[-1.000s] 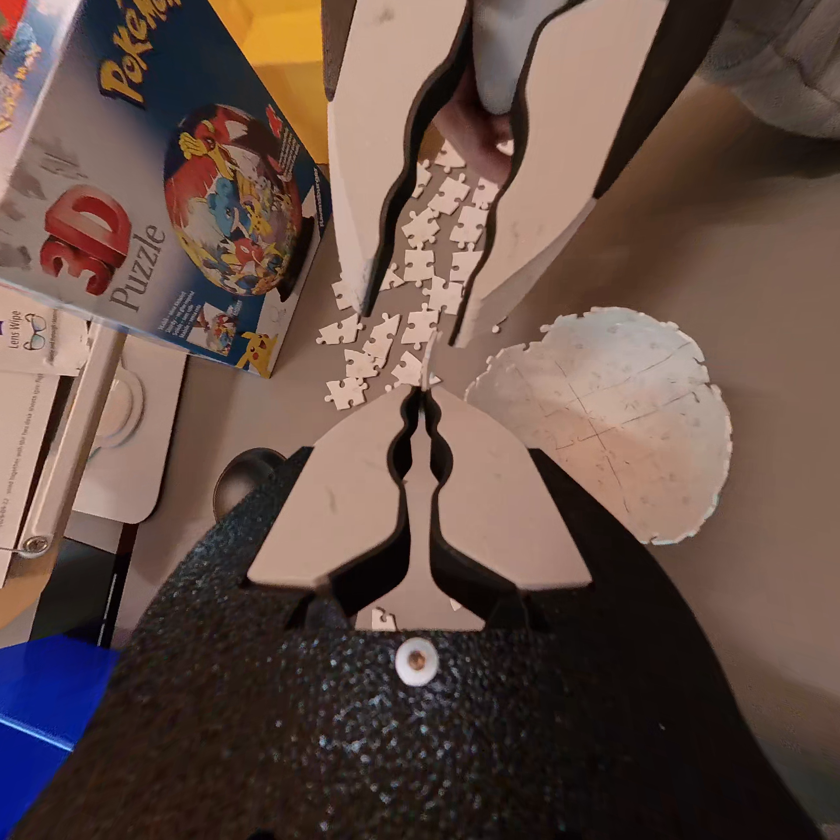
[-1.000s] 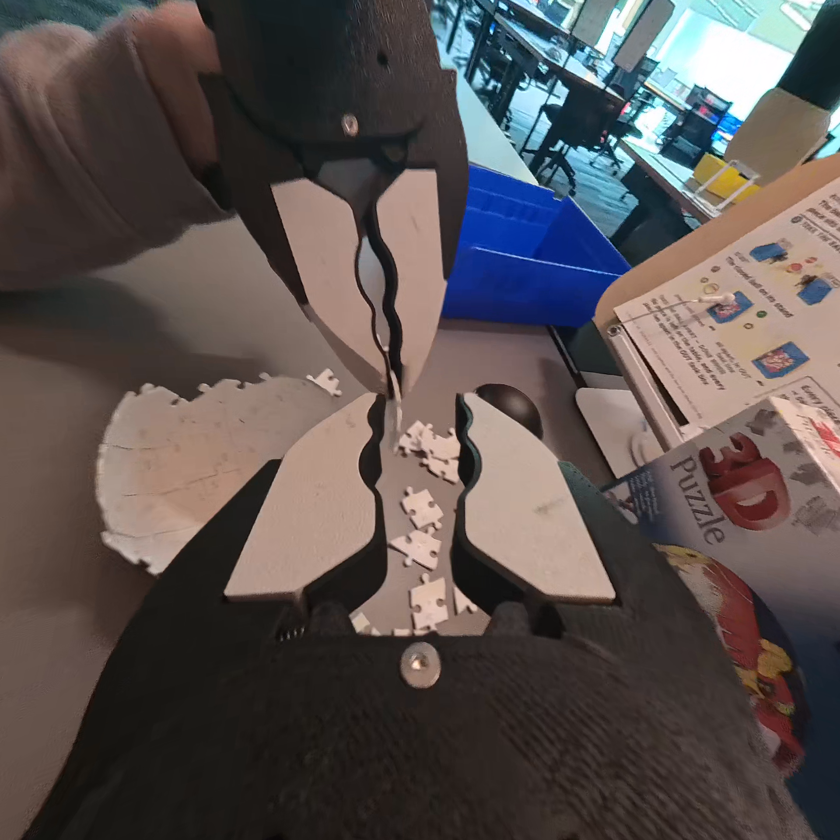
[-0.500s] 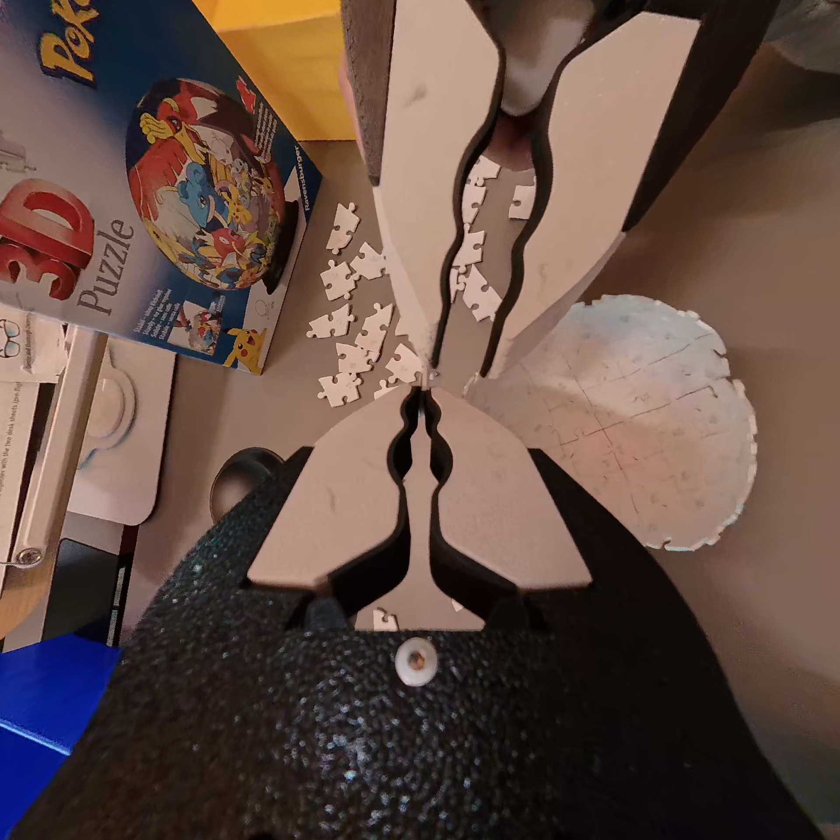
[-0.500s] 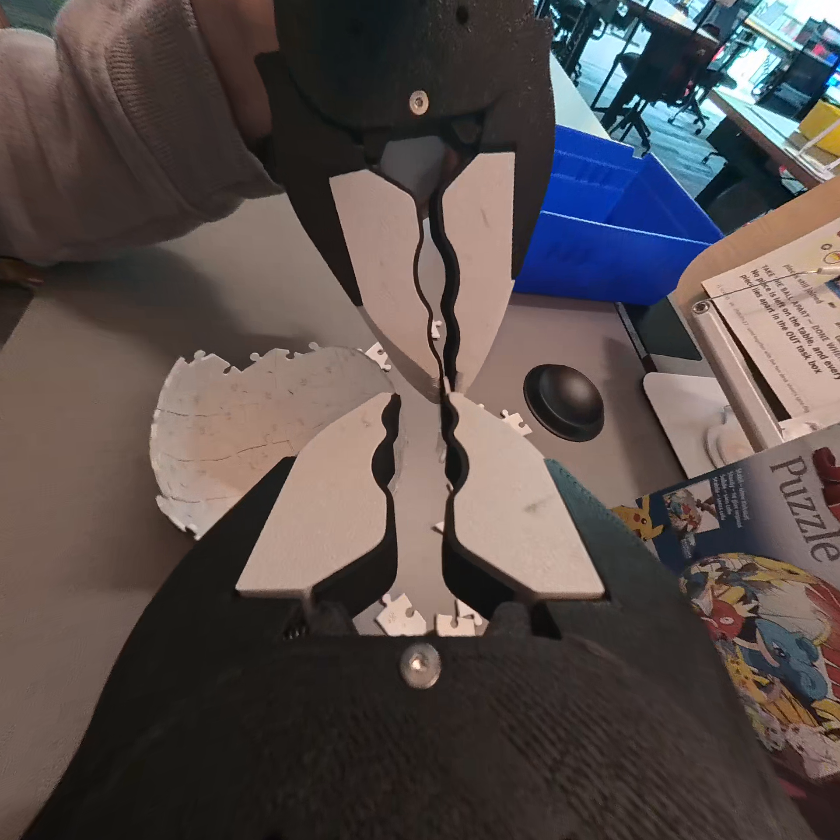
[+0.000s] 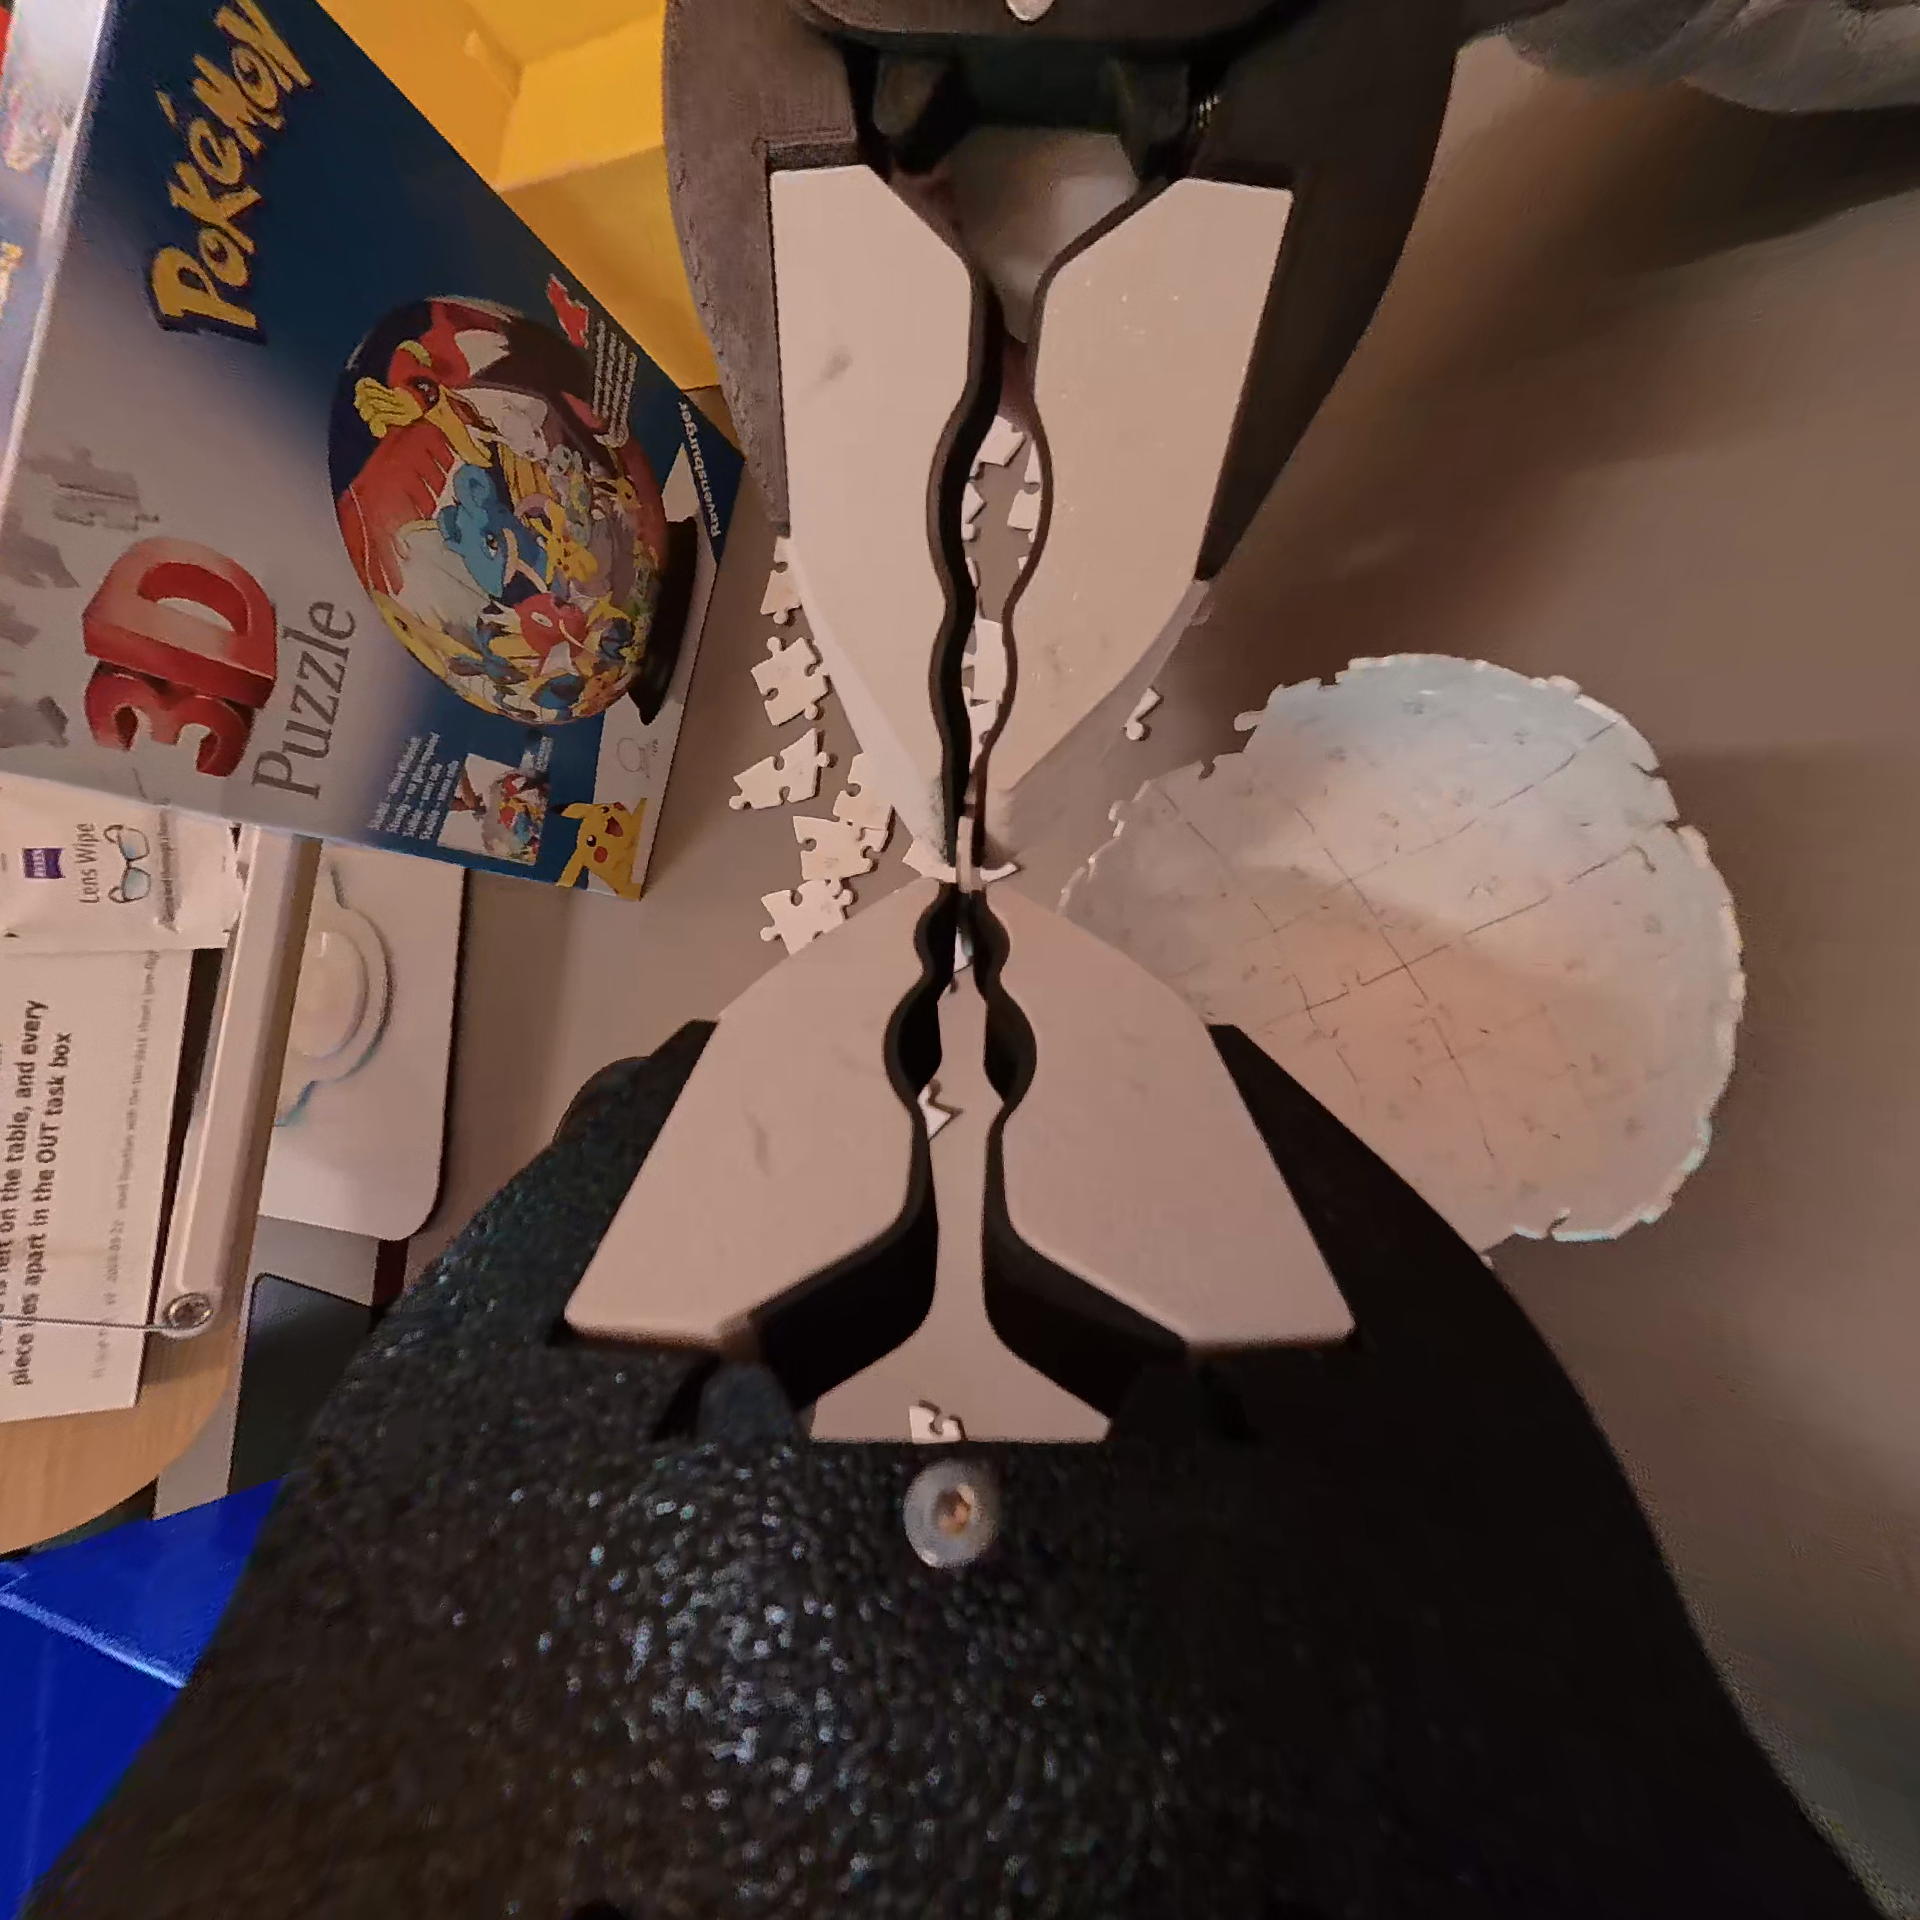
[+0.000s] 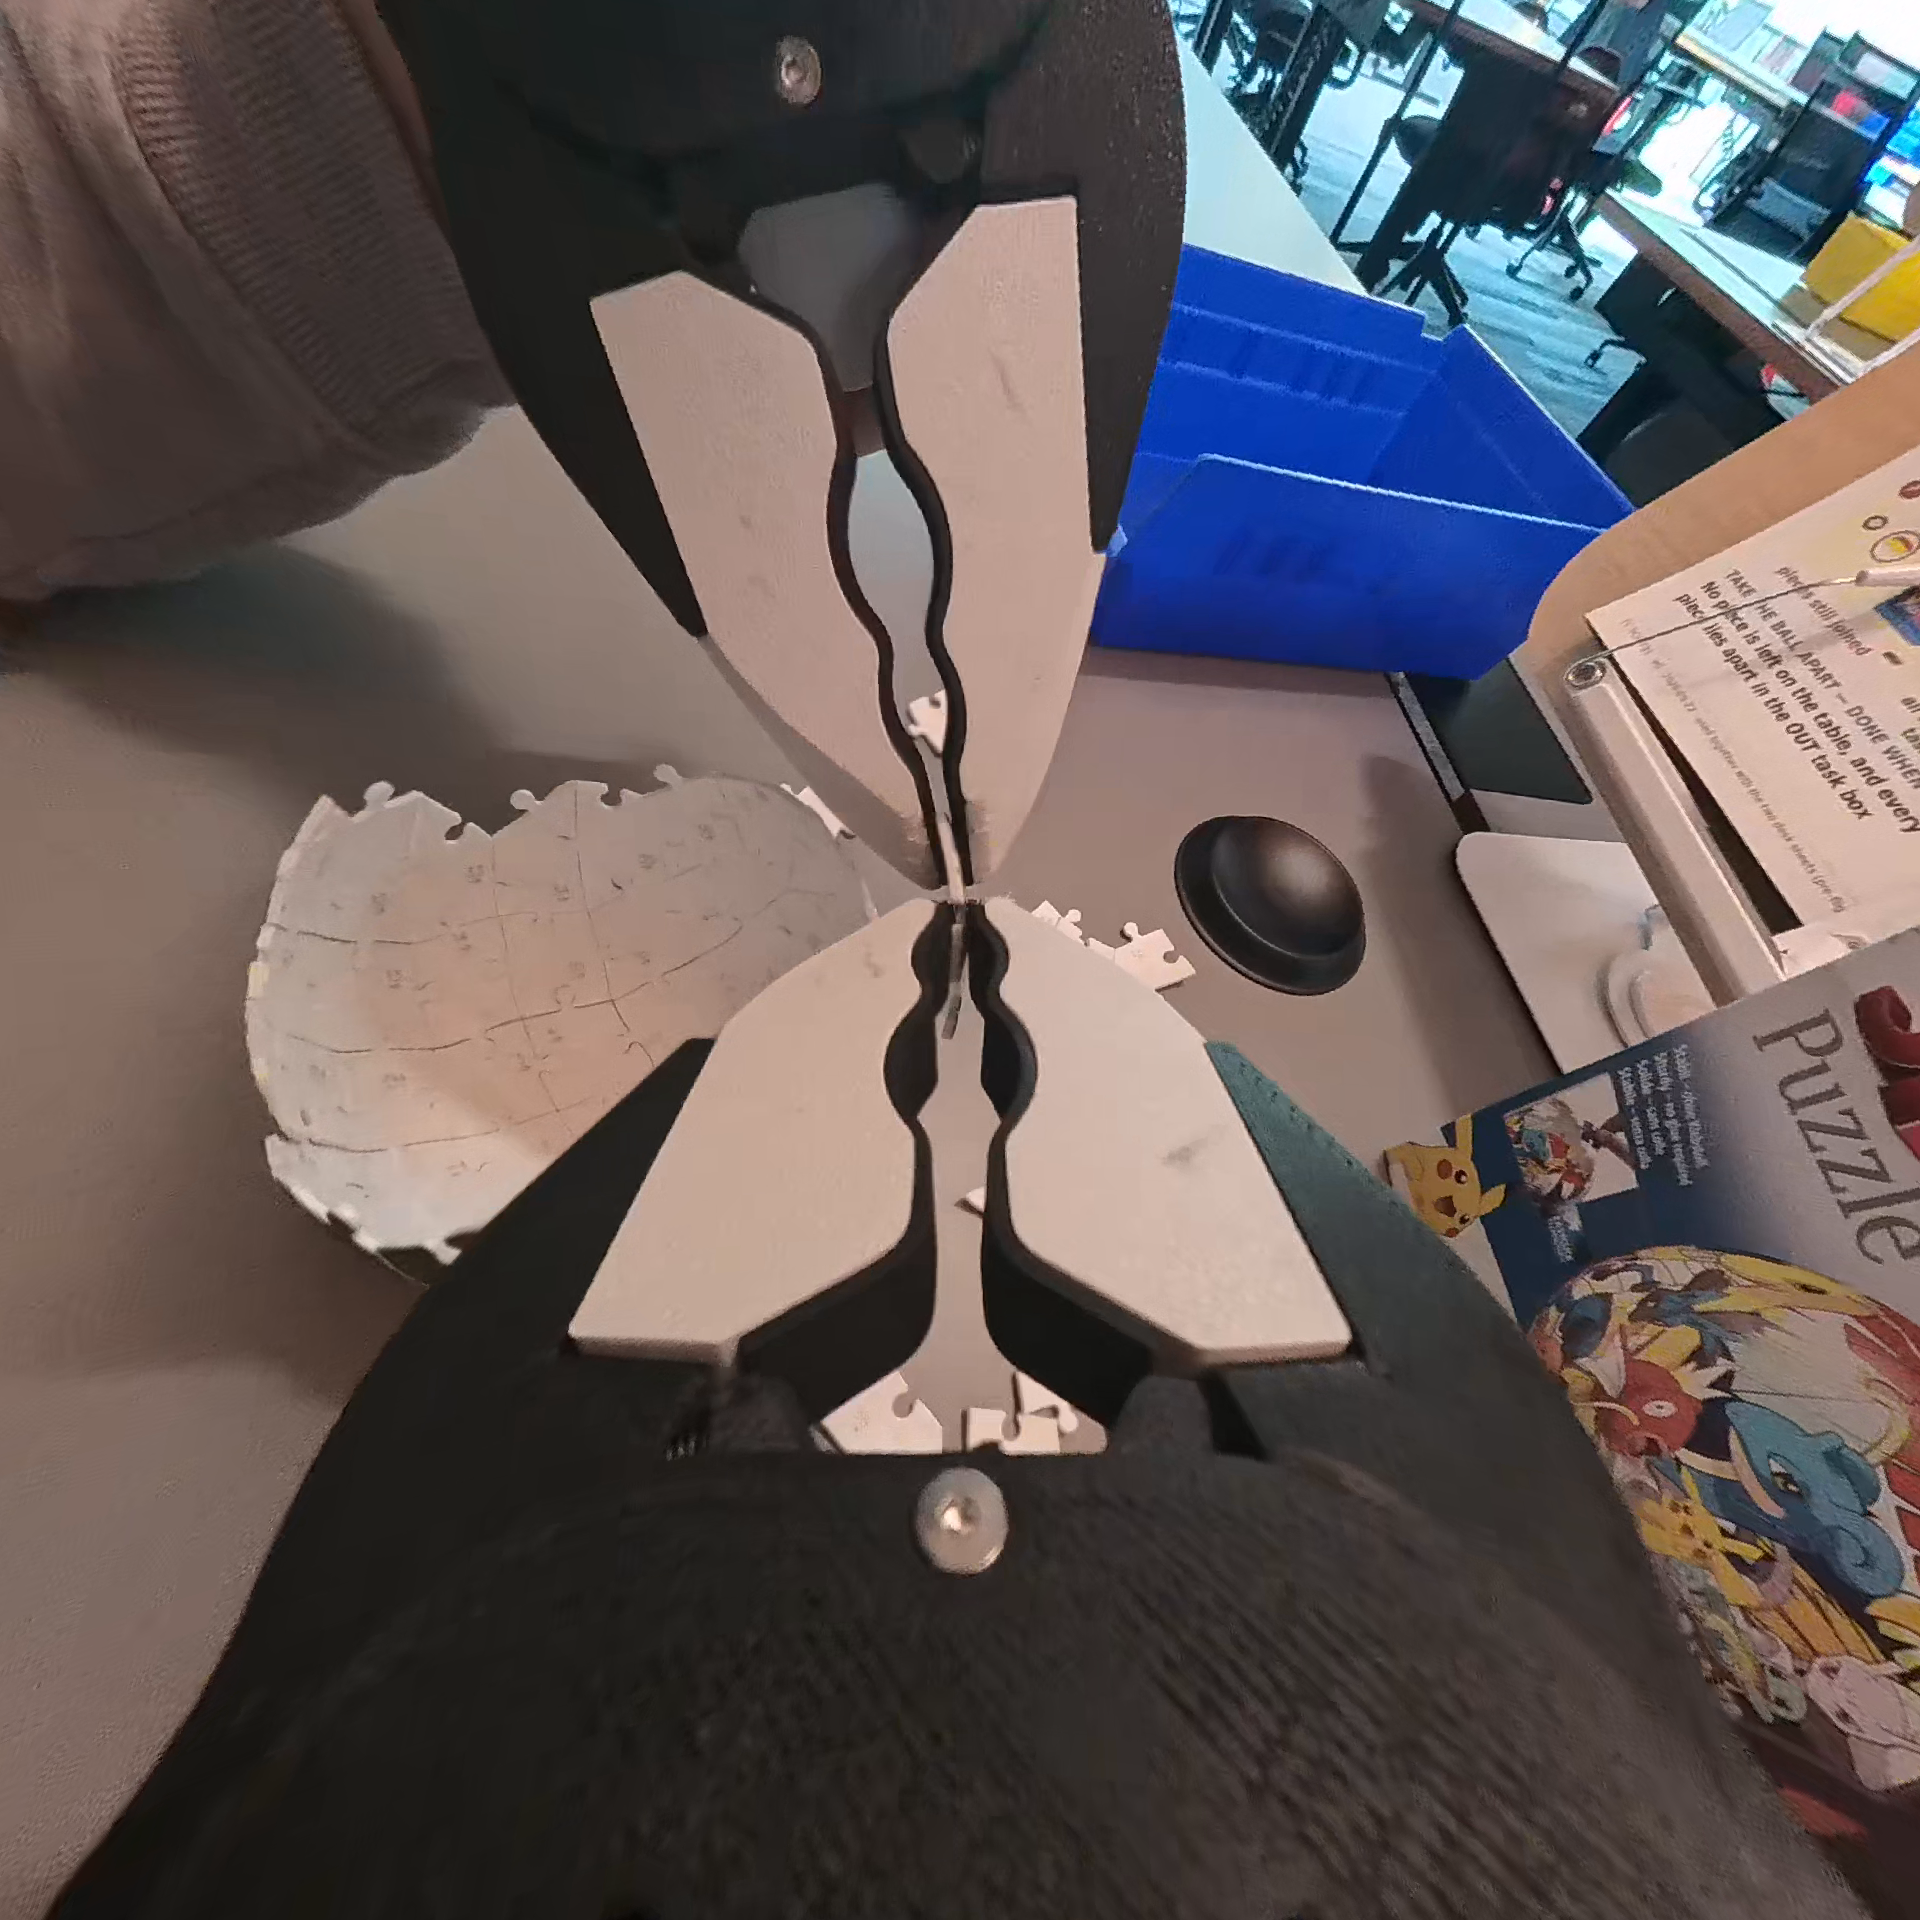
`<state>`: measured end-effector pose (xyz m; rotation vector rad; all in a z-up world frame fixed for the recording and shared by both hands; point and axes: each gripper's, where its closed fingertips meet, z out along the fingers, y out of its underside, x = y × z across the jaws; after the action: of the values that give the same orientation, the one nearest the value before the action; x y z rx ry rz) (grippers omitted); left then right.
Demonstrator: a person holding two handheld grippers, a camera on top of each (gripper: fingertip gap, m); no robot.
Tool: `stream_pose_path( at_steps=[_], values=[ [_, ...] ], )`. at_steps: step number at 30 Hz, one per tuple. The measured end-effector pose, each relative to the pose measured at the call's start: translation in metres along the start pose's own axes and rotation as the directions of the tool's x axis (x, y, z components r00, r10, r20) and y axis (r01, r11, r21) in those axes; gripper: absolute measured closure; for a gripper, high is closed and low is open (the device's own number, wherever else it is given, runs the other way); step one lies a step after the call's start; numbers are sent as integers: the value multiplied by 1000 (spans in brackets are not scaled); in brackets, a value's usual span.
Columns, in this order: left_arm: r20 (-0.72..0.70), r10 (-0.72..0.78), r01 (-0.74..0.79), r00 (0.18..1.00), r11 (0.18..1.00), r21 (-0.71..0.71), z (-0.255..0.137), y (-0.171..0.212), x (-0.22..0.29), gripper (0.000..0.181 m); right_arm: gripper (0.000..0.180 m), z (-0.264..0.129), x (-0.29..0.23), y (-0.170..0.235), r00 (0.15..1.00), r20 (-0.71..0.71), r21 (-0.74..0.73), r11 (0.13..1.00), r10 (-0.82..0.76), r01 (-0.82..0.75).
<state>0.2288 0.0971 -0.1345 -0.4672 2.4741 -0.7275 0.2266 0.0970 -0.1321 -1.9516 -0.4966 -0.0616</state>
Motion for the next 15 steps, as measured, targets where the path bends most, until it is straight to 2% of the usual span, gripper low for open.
stream_pose_path(
  at_steps=[1,5,8,12,15],
  values=[
    [-2,-5,5,1000,1000,4,1,0,0,179,178,0,0,1,1000,4,-9,1000,-1,1],
    [73,-70,65,995,995,70,-2,-4,-13,172,178,-3,10,-2,999,-14,48,998,48,-47],
    [19,-142,139,990,983,116,-6,-6,-11,170,178,-6,9,-4,996,41,114,990,79,-83],
    [-61,-156,165,986,973,164,-8,-11,-4,178,178,-10,4,-14,984,118,208,966,131,-153],
    [-72,-153,163,986,975,149,-6,-10,-3,179,178,-9,4,-13,983,125,209,965,133,-157]
  ],
)
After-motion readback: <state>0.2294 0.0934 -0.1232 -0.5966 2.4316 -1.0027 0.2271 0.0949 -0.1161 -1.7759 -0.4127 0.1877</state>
